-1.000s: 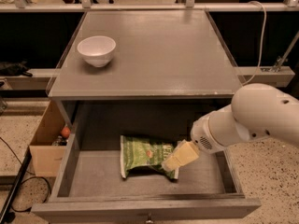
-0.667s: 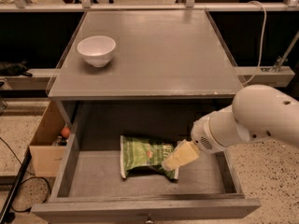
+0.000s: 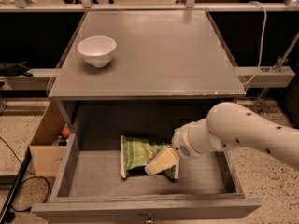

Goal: Pick green jalapeno chip bag from top drawer and place on counter

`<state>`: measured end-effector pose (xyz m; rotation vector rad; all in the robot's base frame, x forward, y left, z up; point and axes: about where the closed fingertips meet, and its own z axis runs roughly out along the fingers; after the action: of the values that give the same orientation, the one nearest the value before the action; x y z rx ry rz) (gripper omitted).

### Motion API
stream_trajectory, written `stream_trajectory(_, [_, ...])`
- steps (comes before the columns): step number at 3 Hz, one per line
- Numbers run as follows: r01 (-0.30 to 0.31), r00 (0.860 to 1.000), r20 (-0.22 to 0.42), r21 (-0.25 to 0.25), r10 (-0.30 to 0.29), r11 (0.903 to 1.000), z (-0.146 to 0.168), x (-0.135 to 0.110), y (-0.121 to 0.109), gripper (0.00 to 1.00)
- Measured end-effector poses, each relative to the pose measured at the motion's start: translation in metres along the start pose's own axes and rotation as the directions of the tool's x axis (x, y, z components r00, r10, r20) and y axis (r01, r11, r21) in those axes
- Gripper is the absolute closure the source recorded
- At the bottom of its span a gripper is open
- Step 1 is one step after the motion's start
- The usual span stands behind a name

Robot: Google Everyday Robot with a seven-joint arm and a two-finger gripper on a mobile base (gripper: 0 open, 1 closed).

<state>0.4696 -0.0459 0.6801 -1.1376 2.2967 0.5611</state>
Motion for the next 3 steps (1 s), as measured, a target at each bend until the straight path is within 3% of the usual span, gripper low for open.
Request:
stream_trajectory(2, [0.012,0.998,0.055,-0.017,-0.011,0.9998,0.051,0.0,-0.003,0.0])
stream_trajectory(3, [0.007,0.997,0.081,-0.004,-0.006,1.0,0.081,0.011,-0.001,0.0])
